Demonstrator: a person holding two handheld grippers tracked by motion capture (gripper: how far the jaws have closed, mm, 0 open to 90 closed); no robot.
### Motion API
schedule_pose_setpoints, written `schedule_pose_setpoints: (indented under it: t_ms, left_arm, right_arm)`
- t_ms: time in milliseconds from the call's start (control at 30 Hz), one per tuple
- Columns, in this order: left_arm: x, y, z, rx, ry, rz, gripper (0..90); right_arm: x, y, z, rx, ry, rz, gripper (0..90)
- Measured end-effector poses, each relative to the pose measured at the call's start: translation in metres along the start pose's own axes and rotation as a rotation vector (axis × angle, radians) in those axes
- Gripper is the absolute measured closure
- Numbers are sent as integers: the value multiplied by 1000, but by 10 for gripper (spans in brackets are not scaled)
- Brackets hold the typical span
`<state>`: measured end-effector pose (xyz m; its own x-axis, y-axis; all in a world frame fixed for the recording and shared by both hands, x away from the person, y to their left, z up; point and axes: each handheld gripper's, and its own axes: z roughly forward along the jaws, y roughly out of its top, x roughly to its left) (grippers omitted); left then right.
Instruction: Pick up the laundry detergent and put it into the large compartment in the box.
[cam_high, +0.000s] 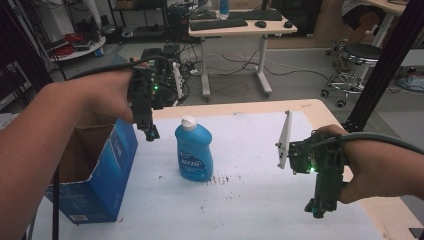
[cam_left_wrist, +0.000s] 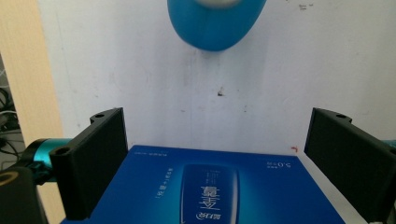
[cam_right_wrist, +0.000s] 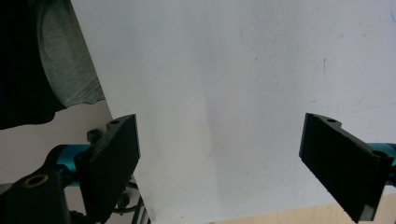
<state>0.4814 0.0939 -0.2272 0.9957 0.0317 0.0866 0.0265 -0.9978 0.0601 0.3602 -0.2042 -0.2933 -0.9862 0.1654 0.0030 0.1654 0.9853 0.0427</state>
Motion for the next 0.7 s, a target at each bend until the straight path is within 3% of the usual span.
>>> schedule_pose_setpoints:
  t_ms: [400, 700]
  left_arm:
    - [-1, 25, -14, -24, 10, 69, 61]
    - [-1, 41, -3, -11, -12, 111, 61]
  right_arm:
    - [3, -4, 0, 1, -6, 14, 115]
    - [4, -7, 0, -1, -6, 20, 115]
